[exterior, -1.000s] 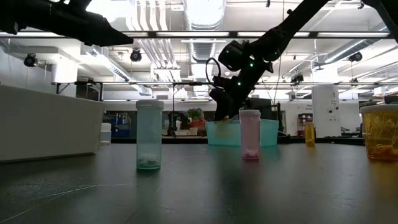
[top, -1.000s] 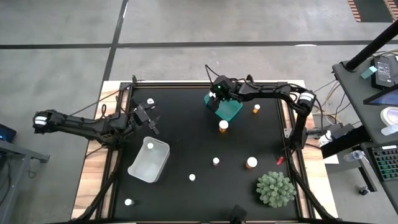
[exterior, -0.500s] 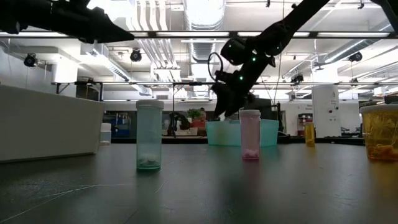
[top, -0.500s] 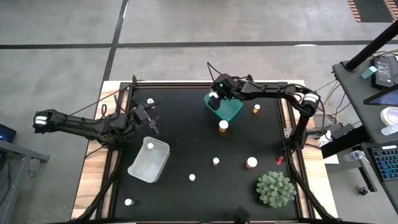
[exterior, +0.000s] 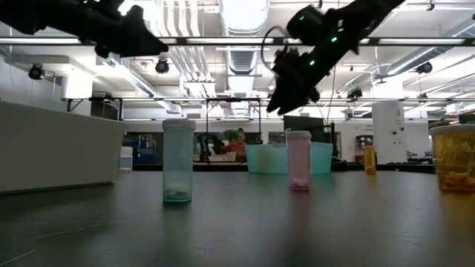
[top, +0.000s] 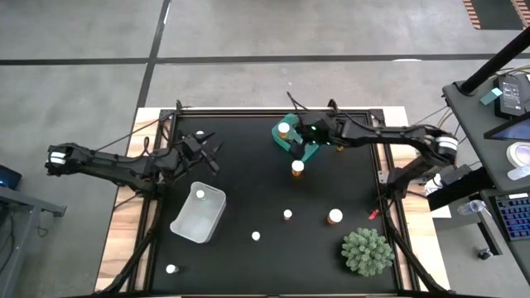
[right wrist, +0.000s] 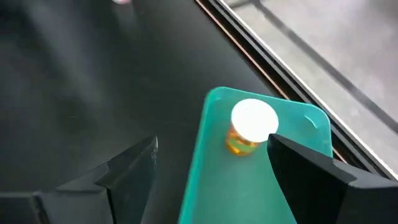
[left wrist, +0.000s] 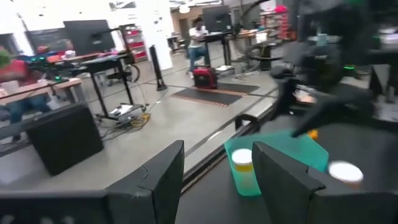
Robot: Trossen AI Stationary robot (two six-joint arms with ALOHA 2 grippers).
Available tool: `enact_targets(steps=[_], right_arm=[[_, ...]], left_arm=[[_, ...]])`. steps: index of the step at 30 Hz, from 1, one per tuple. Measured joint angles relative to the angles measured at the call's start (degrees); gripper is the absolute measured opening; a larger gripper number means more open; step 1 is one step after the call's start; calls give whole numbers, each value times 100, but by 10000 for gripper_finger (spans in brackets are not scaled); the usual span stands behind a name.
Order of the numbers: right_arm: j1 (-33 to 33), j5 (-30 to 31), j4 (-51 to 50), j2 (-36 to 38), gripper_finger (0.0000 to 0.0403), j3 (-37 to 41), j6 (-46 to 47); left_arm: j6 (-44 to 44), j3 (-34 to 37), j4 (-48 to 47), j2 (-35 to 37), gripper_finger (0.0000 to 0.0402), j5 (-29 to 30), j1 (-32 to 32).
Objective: Pick and place medicine bottles into bin by pill shape (circle, oval)
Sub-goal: Put the top transparent capsule bottle into the blue bin
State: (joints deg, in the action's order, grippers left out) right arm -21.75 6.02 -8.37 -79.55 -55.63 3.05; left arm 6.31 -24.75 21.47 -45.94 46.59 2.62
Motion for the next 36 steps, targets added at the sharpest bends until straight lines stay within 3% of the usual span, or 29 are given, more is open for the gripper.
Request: enact_targets(steps=[8, 13, 17, 22, 27, 33, 36], right_arm=[[266, 1, 346, 1416, 292, 912, -109], [264, 11, 757, 2095, 292, 1349, -296], [264, 7, 927, 2485, 290, 1600, -371], [264, 7, 934, 2721, 293, 1735, -430], [264, 7, 945, 2723, 288, 1746, -533], [262, 7, 974, 2529, 290, 1754, -673], [262, 7, 1089, 2419, 290, 1754, -713]], left_arm=[[-13, -861, -653, -473, 130, -14, -291], [-229, -1440, -1246, -876, 94, -356, -480], [-785, -2020, -2363, -1216, 64, -918, -848], [-1737, -2793, -4365, -1734, 35, -1654, -1603], [-1969, -3267, -5996, -2330, 29, -1994, -2440], [-2072, -3354, -6630, -3024, 31, -3402, -3406], [-1937, -3340, -6697, -3234, 50, -3615, -3669]])
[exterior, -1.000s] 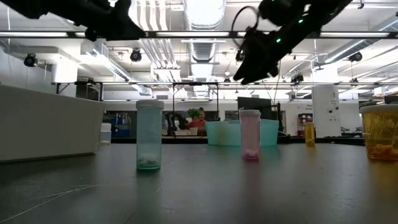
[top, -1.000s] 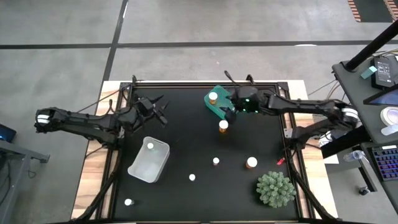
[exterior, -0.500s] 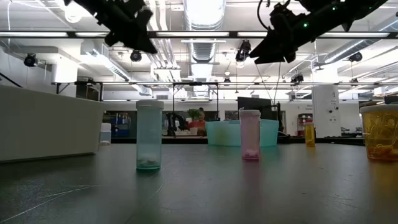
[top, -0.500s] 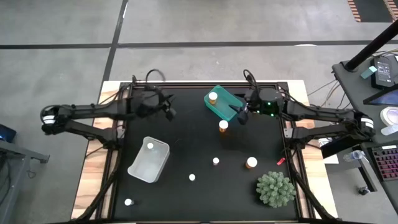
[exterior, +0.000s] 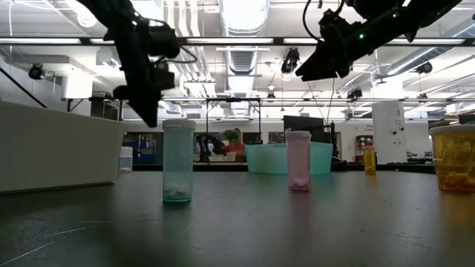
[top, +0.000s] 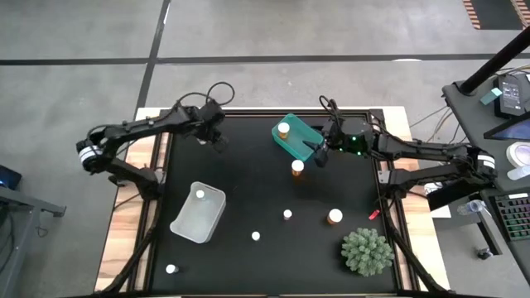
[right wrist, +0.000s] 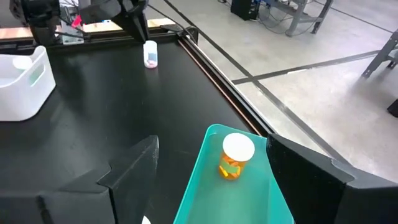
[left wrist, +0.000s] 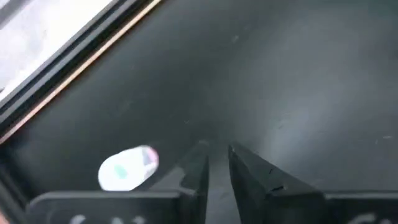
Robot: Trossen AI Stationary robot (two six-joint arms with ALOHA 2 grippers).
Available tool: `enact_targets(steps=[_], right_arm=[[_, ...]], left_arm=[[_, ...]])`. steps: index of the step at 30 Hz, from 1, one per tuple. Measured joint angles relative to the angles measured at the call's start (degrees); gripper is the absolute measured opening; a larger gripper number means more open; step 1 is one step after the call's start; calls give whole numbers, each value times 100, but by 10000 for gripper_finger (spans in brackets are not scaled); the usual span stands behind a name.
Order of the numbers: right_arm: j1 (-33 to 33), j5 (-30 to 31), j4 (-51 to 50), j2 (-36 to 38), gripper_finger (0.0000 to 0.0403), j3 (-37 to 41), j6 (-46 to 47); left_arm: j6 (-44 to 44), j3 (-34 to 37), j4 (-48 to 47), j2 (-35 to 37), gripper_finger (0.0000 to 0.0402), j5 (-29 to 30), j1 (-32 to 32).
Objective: Pick and place medicine bottles into bin by pill shape (circle, oval)
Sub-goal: Put the top transparent capsule bottle into the blue bin
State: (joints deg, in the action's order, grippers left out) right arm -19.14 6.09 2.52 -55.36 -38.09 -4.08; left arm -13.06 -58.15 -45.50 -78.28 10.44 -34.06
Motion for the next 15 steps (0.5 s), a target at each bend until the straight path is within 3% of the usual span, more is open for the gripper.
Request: enact_targets(steps=[7, 10, 15], right_arm=[[0, 0, 1, -69, 286, 0, -65], [0, 0, -6, -63, 286, 0, -67], [0, 0, -3, -61, 286, 0, -67]], left_arm=[[162, 40, -186, -182, 153, 93, -478], [146, 46, -193, -254, 196, 434, -690], [147, 46, -192, -430, 236, 501, -940]])
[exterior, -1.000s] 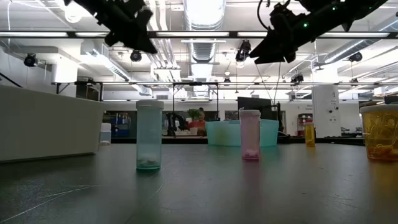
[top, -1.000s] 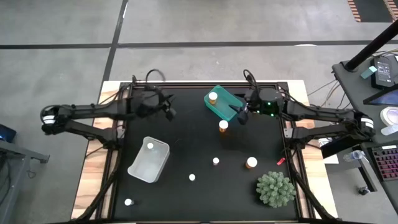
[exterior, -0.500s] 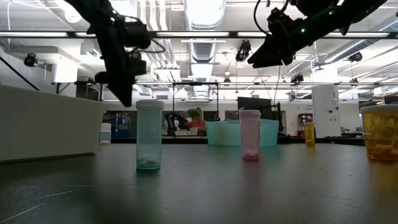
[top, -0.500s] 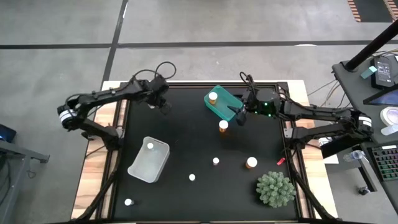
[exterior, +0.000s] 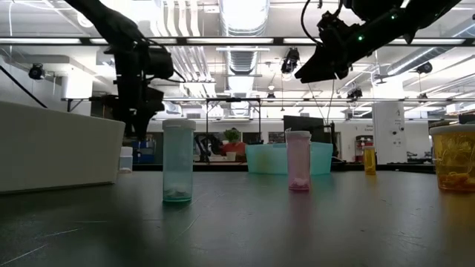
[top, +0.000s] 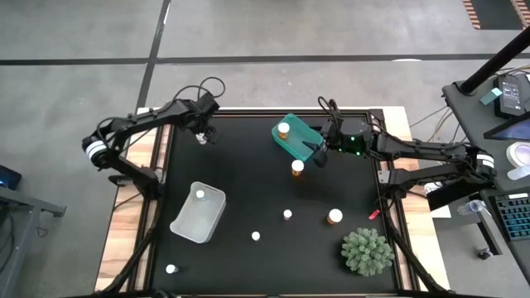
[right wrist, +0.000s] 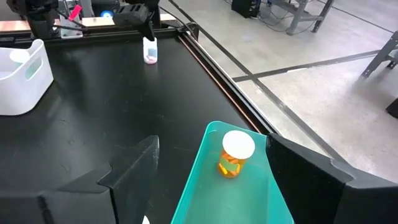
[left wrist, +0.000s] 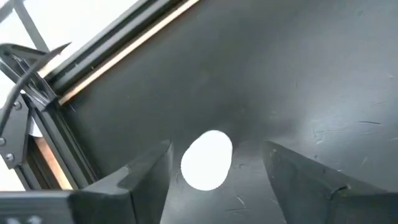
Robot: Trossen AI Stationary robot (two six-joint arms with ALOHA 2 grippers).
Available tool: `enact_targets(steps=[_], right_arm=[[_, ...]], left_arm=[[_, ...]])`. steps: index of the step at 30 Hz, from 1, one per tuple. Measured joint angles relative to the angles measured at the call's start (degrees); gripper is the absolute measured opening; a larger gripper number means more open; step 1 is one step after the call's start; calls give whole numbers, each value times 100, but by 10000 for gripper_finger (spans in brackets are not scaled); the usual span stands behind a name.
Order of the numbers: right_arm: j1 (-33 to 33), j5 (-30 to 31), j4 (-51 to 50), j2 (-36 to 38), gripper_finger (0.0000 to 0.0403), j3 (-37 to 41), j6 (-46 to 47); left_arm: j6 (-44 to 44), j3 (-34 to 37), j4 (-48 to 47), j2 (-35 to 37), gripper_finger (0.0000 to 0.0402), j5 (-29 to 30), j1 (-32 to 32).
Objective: Pick and place medicine bottles into bin by pill shape (circle, oval)
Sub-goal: Put the top transparent capsule bottle into the blue bin
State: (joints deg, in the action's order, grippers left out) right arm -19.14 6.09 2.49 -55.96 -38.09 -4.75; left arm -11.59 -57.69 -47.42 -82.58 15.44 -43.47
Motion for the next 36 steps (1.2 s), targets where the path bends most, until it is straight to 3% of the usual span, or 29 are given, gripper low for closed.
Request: enact_targets(steps=[18, 31, 36], right_arm=[[0, 0, -3, 2, 288, 0, -42], [0, 0, -3, 2, 284, 0, -44], [0, 0, -3, 2, 283, 0, -78]], left_arm=[[57, 9, -315, -571, 235, -21, -82], [148, 9, -313, -566, 120, -19, -78], [157, -3, -321, -566, 115, -9, 11]])
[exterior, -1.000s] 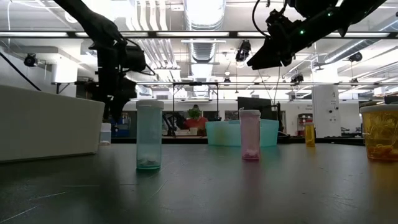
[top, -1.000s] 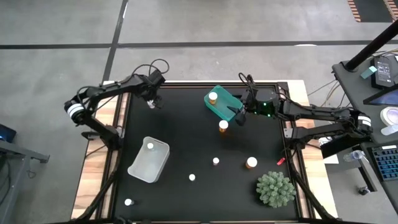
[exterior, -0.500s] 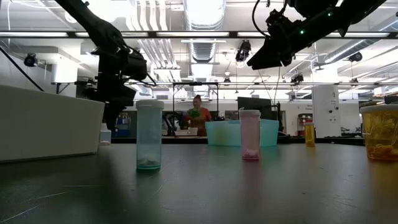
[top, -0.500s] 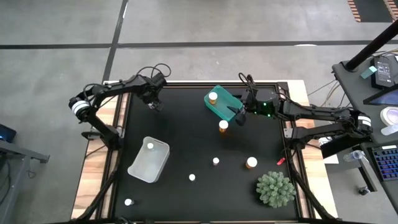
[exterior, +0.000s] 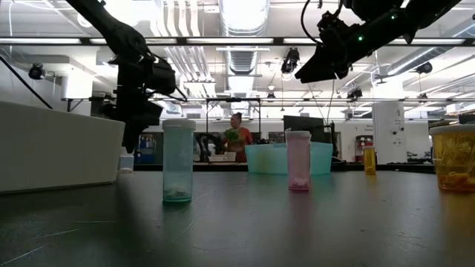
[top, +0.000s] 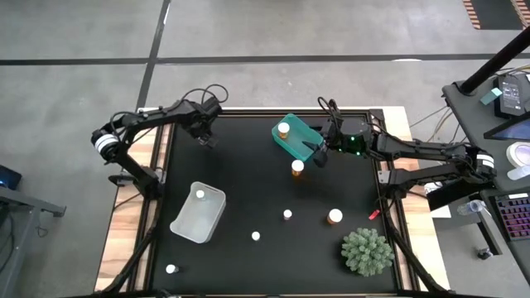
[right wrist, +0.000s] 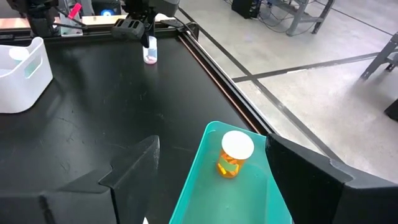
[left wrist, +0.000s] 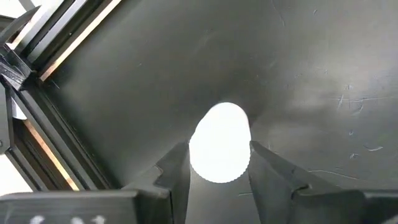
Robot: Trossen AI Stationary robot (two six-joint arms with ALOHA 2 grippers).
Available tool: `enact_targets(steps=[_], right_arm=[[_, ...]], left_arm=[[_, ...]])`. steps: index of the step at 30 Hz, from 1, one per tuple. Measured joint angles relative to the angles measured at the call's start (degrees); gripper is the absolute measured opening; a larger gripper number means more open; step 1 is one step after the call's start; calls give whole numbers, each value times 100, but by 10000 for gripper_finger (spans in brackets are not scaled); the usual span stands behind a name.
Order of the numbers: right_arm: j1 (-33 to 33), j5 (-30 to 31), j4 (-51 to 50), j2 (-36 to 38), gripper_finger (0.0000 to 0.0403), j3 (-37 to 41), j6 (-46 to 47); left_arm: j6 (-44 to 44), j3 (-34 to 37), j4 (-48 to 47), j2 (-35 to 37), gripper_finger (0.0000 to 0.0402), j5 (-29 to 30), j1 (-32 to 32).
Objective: Pick and place medicine bottles into bin by pill shape (circle, oval)
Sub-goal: Put the top transparent capsule bottle into the blue bin
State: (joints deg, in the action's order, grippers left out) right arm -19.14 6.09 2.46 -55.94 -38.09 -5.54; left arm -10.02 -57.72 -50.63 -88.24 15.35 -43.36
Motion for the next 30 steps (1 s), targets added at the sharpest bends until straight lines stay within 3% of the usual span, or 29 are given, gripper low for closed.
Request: enact_targets(steps=[6, 19, 30], right_arm=[[0, 2, 0, 0, 283, 0, -17], [0, 2, 2, 0, 283, 0, -13], [-2, 2, 2, 0, 283, 0, 0]], left_arm=[[-13, -199, -4, 24, 120, -13, 644], [-590, -1302, -79, -48, 121, -22, 2754], [-514, -2355, -475, -1325, 121, -184, 3464]])
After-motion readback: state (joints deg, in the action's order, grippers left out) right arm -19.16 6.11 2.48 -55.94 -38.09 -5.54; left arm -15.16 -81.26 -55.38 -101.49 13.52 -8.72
